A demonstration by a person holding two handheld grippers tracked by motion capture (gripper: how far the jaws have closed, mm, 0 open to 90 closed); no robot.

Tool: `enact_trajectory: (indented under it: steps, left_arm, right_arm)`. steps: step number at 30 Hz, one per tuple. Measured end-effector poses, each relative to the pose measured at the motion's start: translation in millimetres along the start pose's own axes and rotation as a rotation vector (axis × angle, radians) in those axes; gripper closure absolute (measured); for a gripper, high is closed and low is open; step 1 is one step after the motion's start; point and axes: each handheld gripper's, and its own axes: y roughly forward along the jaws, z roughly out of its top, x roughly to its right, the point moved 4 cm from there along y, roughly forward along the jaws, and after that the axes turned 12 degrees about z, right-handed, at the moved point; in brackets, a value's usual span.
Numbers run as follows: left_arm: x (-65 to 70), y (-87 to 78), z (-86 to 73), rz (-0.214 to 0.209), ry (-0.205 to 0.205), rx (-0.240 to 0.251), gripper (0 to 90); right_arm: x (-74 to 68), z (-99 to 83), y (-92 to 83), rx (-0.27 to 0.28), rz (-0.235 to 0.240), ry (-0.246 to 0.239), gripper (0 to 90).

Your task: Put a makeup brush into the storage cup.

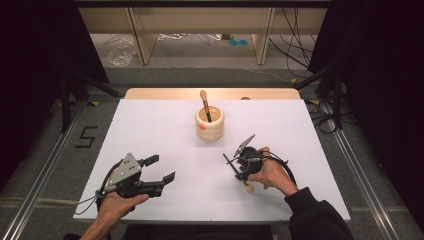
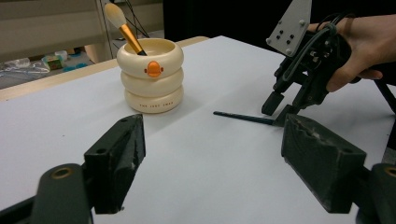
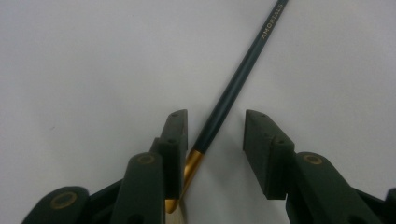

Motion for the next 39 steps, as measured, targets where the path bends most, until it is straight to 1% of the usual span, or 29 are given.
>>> enact_trajectory:
  steps: [6,8,12,14,15,16,19,20,21,24,25,26,28,29,30,31,32,33,34,35,36,37,39]
  left_arm:
    - [-0.6,-0.3,0.5,0.0,0.003,0.003,21.9]
    - [-0.5,-0.4,0.6,0.0,0.002,0.004,21.9]
    - [-0.4,0.1,0.8,-0.006,-0.002,0.011,22.0]
    - [-0.4,0.0,0.7,-0.005,-0.003,0.01,22.0]
    - [-1.1,0.2,1.0,-0.007,0.007,0.014,22.0]
    - [-1.3,0.4,1.0,-0.007,0.009,0.014,22.0]
    - [-1.3,0.5,0.9,-0.008,0.009,0.014,22.0]
    - [-0.5,0.2,0.7,-0.007,-0.003,0.011,22.0]
    - [-0.4,0.2,0.7,-0.006,-0.004,0.011,22.1]
    - [-0.7,0.1,1.0,-0.006,0.001,0.012,22.1]
    - [-0.3,0.1,0.9,-0.007,-0.005,0.011,22.1]
    - [-0.5,-0.7,0.9,0.003,-0.009,0.001,22.1]
    - [-0.7,-0.7,1.5,0.004,-0.011,0.004,22.1]
    - [-1.1,-0.8,1.7,0.003,-0.002,0.007,22.1]
    - [-1.0,-0.9,1.6,0.003,-0.003,0.006,22.1]
    - [-1.0,-1.0,1.5,0.003,-0.004,0.006,22.1]
    - [-1.2,-1.1,1.5,0.003,-0.004,0.006,22.2]
    - [-1.4,-1.1,1.6,0.004,-0.002,0.007,22.2]
    - [-1.4,-1.0,1.6,0.004,-0.003,0.007,22.2]
    - [-1.4,-1.1,1.7,0.004,-0.002,0.008,22.2]
    - [-1.3,-1.2,1.7,0.003,-0.002,0.007,22.2]
    - [-1.2,-1.1,1.7,0.003,-0.003,0.008,22.3]
    - [-1.1,-1.1,1.7,0.003,-0.004,0.008,22.3]
  right_arm:
    - [1.3,1.0,0.8,-0.019,0.003,-0.006,66.4]
    - [2.2,1.8,0.4,-0.034,-0.002,-0.027,68.7]
    - [2.4,3.0,-0.1,-0.061,0.002,-0.038,73.2]
    - [2.7,3.4,-0.3,-0.071,0.0,-0.032,74.4]
    - [3.1,3.6,-0.5,-0.077,0.004,-0.032,75.0]
    - [3.8,3.7,-0.9,-0.082,0.007,-0.038,75.4]
    - [4.6,3.9,-1.6,-0.103,0.006,-0.03,77.5]
    - [5.0,4.1,-1.7,-0.109,0.005,-0.031,78.1]
    - [4.9,4.6,-1.9,-0.119,0.007,-0.026,78.8]
    - [5.4,6.0,-1.9,-0.138,0.006,-0.027,80.7]
    - [5.7,6.7,-1.4,-0.144,0.0,-0.027,81.0]
    - [5.8,7.3,-1.2,-0.151,-0.001,-0.027,81.4]
    - [5.8,8.7,-1.1,-0.166,0.002,-0.025,82.3]
    - [5.9,9.7,-0.6,-0.172,-0.007,-0.023,82.4]
    - [5.3,10.3,-0.7,-0.186,-0.003,-0.02,82.5]
    - [5.8,11.0,-0.2,-0.187,-0.006,-0.029,82.5]
    - [8.5,11.3,-0.1,-0.198,-0.017,-0.059,82.6]
    - [4.9,12.1,0.1,-0.201,-0.009,-0.027,82.6]
    - [5.2,12.4,0.1,-0.205,-0.004,-0.038,82.6]
    - [2.9,13.0,-0.4,-0.213,-0.001,-0.006,82.6]
    - [6.1,12.8,0.5,-0.208,-0.002,-0.051,82.8]
    - [4.8,13.1,0.5,-0.21,-0.009,-0.037,82.9]
    - [4.3,13.5,0.8,-0.217,-0.012,-0.046,83.0]
